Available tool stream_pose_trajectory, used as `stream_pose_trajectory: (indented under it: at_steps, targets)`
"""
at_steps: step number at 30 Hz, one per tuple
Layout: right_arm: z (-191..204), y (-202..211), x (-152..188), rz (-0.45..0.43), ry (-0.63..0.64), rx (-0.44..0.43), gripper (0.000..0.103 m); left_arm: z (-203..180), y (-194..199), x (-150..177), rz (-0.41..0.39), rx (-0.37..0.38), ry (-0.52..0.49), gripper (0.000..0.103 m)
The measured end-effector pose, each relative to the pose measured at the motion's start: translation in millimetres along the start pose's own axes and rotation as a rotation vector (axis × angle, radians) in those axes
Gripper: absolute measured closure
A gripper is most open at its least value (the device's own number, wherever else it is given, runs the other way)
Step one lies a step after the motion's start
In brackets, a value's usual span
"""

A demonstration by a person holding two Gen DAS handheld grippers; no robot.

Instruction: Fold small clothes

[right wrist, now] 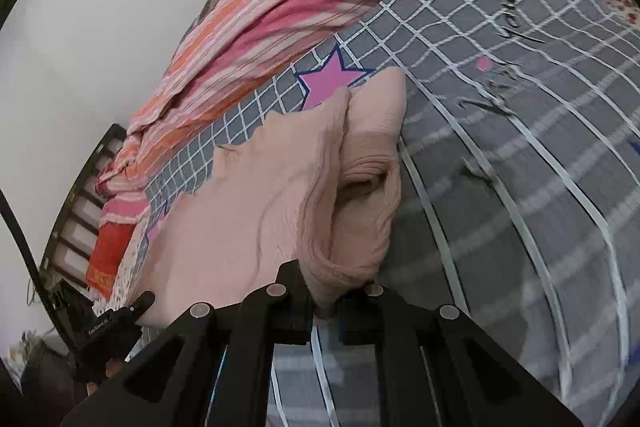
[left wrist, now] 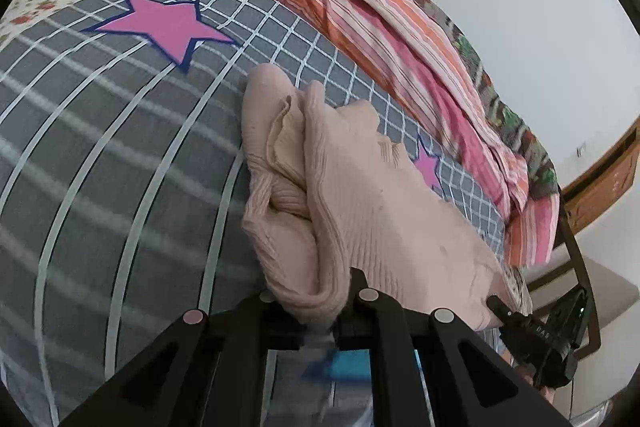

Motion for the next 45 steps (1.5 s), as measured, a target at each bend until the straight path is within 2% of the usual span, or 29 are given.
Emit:
stream_pose_trajectory:
  at_steps: [3,5,6,7,8,9,12,15,23,28,31,32,34,36,38,40,42,45]
  targets:
    - [0,15,20,0.001,0.026,0.022,0.095,-4,10,18,0.003,-0.021,-0.047,0.093]
    - [4,21,30,0.007,0.07,0.084,0.093,-6,14,23,0.001,-0.033,-0.073,0.09]
    - [5,24,33,0.006,0.093,0.112,0.086,-6,16,23,0.006,-0.073,-0.087,0.085]
    - [5,26,34,0.003,0.111,0.137,0.082,-5,18,22,0.007,-0.11,-0.095,0.076]
    - [6,31,35,-0.013,0.142,0.177,0.072,-4,23,20,-0.004,-0.158,-0.106,0.072]
    - [6,36,36,-0.034,0.161,0.198,0.067,-4,27,17,-0.024,-0.186,-0.114,0.069]
    - [7,52,28,-0.092,0.206,0.244,0.064,-2,43,5,-0.075,-0.208,-0.135,0.066]
    - [11,55,10,-0.118,0.243,0.251,0.059,-6,44,-15,-0.082,-0.197,-0.154,0.062]
    - [30,8,-52,-0.097,0.291,0.257,0.059,-43,-8,-74,-0.04,-0.227,-0.254,0.062]
    - [21,-39,-86,0.009,0.267,0.298,0.059,-52,-50,-101,0.005,-0.289,-0.293,0.062]
    - [13,-68,-98,0.085,0.255,0.364,0.059,-46,-76,-112,0.056,-0.341,-0.284,0.062]
    - [12,-77,-100,0.108,0.257,0.377,0.059,-44,-80,-113,0.061,-0.345,-0.283,0.065]
    - [13,-84,-101,0.112,0.275,0.39,0.066,-40,-87,-115,0.068,-0.348,-0.287,0.095]
    - [20,-85,-103,0.09,0.319,0.362,0.098,-38,-83,-118,0.032,-0.311,-0.276,0.096]
    - [24,-76,-105,0.032,0.328,0.292,0.098,-36,-72,-120,-0.025,-0.263,-0.263,0.096]
    - [23,-71,-109,-0.011,0.308,0.276,0.099,-32,-68,-122,-0.049,-0.274,-0.251,0.096]
    - [16,-81,-112,0.016,0.274,0.297,0.099,-25,-76,-123,-0.023,-0.302,-0.231,0.096]
    - [11,-97,-110,0.054,0.257,0.342,0.099,-16,-78,-122,-0.016,-0.277,-0.191,0.096]
Point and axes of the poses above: each gripper's, at about its wrist camera, not at the fingertips, and y roughly against the way its jaws point, z to its left, x to its underside, the point moved 3 cm from there along -y, roughly the way its jaws point, and after that the axes turned 9 degrees about z, right-handed, at the moved point
